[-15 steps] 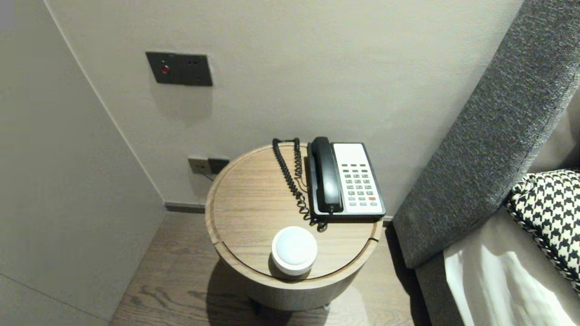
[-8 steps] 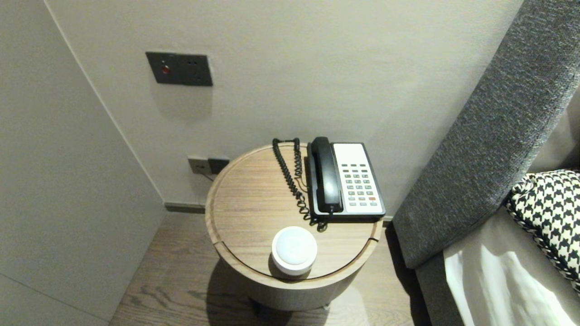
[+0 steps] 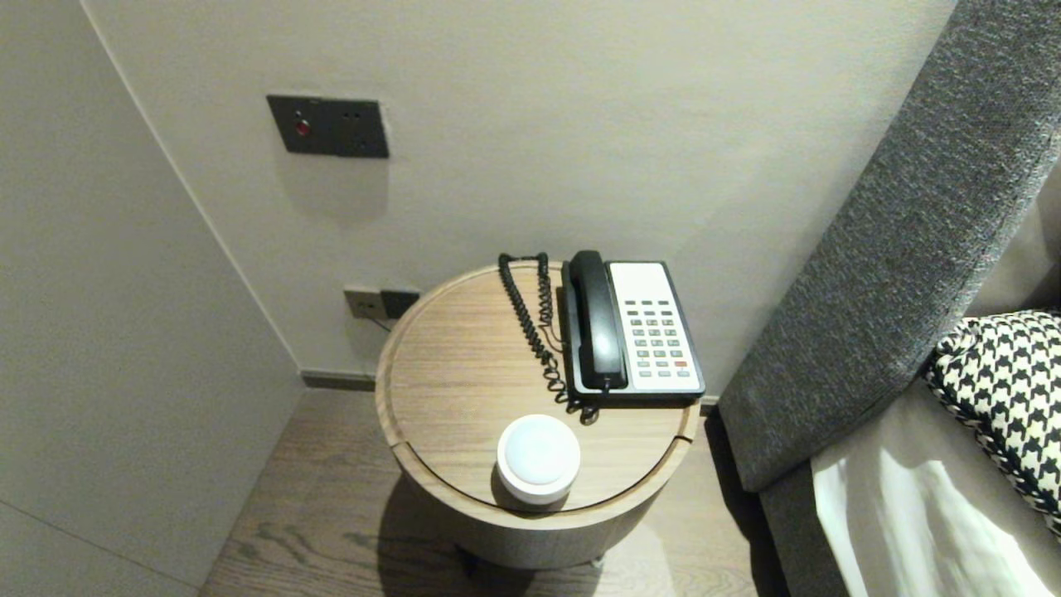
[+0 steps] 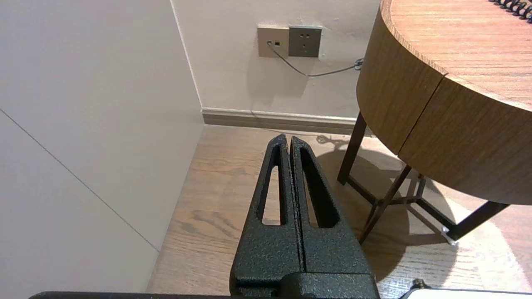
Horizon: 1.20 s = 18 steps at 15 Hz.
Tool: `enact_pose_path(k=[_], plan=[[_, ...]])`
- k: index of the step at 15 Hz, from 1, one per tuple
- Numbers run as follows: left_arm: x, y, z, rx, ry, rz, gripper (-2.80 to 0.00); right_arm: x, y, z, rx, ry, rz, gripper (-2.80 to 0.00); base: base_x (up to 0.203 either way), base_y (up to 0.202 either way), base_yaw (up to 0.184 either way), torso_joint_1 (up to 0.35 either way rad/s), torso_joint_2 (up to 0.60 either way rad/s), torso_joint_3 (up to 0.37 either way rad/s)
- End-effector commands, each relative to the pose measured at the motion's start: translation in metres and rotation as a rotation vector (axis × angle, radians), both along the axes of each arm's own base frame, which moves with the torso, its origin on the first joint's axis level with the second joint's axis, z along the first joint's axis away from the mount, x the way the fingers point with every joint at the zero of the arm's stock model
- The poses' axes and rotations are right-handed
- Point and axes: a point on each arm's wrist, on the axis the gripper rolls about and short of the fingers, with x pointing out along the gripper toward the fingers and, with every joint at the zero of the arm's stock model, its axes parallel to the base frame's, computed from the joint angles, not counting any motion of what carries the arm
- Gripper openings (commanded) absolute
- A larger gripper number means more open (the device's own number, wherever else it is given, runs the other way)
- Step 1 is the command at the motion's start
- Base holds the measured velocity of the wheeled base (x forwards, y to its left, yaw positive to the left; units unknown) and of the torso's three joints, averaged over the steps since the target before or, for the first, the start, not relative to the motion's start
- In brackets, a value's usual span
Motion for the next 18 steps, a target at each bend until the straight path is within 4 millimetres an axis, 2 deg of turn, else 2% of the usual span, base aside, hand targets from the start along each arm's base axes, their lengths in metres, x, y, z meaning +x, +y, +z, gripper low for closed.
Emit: enact_pose_path(k=[1,18], plan=[[-0.0001,0.0000,0.0000,0.000,-0.002,0.001,-2.80,0.0002,0.0000,0.0001,0.000,0.002,0.000,-2.80,0.000,0.000,0.000,0.000,0.00,0.000],[-0.0002,0.0000,0.0000,0.000,-0.004,0.001,-2.80,0.0002,0.0000,0.0003,0.000,0.004,0.002,-2.80,0.000,0.000,0.000,0.000,0.00,0.000]])
